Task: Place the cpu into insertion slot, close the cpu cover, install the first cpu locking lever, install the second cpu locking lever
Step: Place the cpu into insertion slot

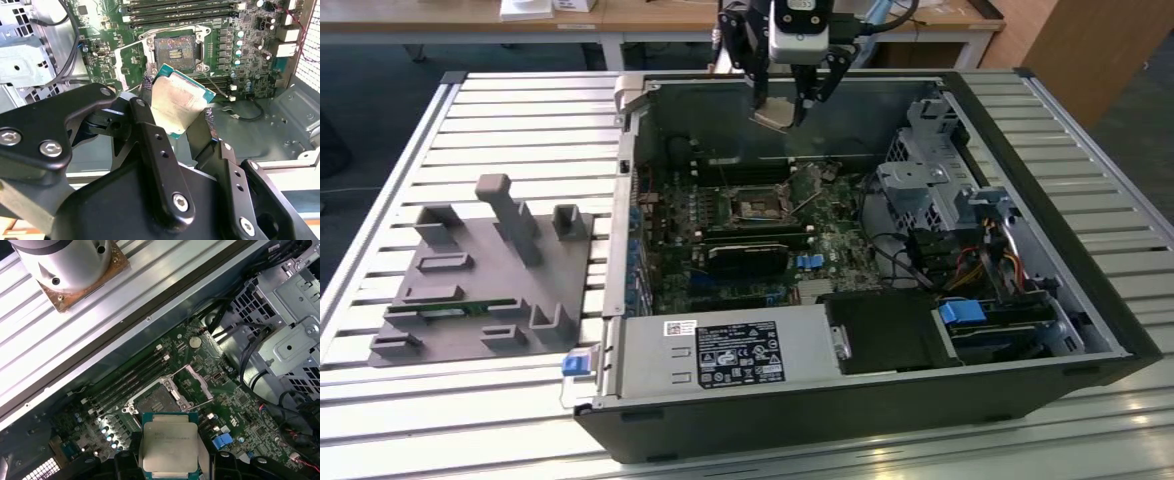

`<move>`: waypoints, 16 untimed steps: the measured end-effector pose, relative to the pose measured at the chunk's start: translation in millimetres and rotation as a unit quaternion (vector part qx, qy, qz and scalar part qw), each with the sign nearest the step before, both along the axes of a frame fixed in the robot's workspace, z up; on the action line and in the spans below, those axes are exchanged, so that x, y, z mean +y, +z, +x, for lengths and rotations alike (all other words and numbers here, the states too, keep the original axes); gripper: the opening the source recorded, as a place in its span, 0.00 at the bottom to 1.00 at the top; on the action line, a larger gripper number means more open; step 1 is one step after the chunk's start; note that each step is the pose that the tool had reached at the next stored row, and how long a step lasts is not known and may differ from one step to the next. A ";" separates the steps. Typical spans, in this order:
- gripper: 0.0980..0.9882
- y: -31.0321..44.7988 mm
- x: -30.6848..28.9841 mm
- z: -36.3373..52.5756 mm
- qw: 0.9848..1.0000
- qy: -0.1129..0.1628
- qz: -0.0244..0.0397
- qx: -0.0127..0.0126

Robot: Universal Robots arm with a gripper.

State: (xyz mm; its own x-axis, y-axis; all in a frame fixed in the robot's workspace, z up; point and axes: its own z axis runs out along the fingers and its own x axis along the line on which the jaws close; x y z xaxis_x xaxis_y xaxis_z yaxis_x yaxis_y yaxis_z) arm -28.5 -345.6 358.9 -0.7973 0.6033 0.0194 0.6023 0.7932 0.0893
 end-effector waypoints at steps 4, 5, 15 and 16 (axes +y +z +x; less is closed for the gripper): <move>0.48 0.0 0.0 -0.1 1.000 0.000 0.000 0.000; 0.48 0.0 0.0 -0.1 1.000 0.000 0.000 0.000; 0.48 -0.1 0.0 0.0 1.000 -0.020 0.000 0.000; 0.48 -0.1 0.0 0.0 1.000 -0.024 0.000 0.000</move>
State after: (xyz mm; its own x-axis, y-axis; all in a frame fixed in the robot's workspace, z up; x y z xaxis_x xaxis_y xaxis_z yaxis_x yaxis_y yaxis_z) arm -28.5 -345.6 358.9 -0.7675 0.6408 0.0192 0.6396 0.7635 0.0892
